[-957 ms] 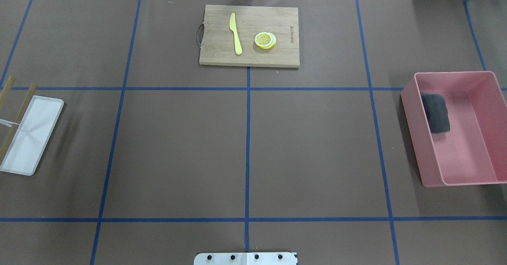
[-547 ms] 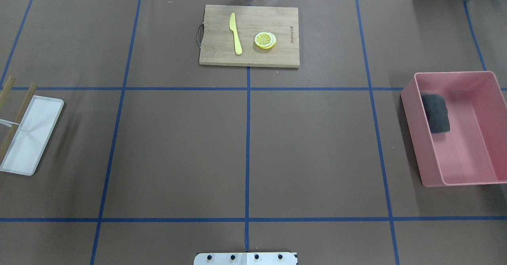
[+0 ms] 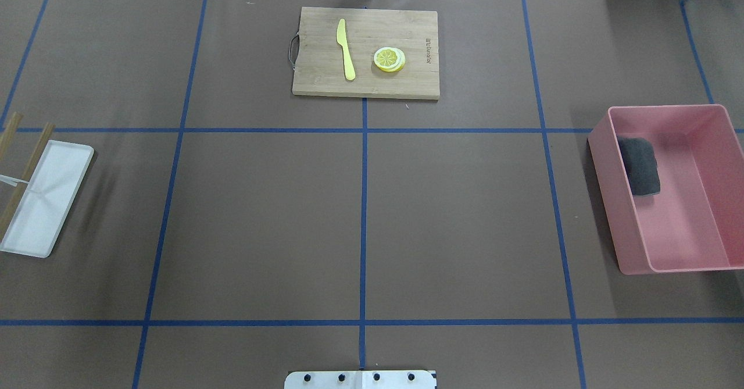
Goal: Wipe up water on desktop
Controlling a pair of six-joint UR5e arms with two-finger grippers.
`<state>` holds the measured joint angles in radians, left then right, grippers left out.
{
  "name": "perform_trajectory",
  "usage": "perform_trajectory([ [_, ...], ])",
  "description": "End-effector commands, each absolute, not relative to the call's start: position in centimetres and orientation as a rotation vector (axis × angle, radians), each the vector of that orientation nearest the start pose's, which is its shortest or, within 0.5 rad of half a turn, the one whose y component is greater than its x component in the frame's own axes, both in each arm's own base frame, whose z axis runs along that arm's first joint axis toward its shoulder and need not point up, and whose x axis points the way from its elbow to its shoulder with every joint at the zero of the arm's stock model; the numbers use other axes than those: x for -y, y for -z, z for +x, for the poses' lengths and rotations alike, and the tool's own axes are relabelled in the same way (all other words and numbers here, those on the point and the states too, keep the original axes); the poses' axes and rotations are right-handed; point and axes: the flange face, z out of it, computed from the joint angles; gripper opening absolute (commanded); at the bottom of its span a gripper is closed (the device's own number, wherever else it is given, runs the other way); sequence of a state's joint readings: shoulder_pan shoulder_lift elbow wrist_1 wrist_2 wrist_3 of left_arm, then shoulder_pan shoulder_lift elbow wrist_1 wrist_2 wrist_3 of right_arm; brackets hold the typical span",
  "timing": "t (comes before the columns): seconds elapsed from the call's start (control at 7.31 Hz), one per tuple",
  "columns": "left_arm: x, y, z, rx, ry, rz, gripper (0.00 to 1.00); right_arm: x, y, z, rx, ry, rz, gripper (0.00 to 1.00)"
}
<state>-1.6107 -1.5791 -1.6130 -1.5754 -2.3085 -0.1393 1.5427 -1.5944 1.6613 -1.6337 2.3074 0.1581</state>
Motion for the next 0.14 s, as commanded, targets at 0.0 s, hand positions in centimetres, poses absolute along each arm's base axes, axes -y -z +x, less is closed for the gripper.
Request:
perform_trajectory([
  [0.0, 49.56, -63.56, -8.61, -0.74, 0.15, 0.017, 0.98, 48.4, -63.33, 5.21, 0.737, -0.122, -0.064, 1.0],
])
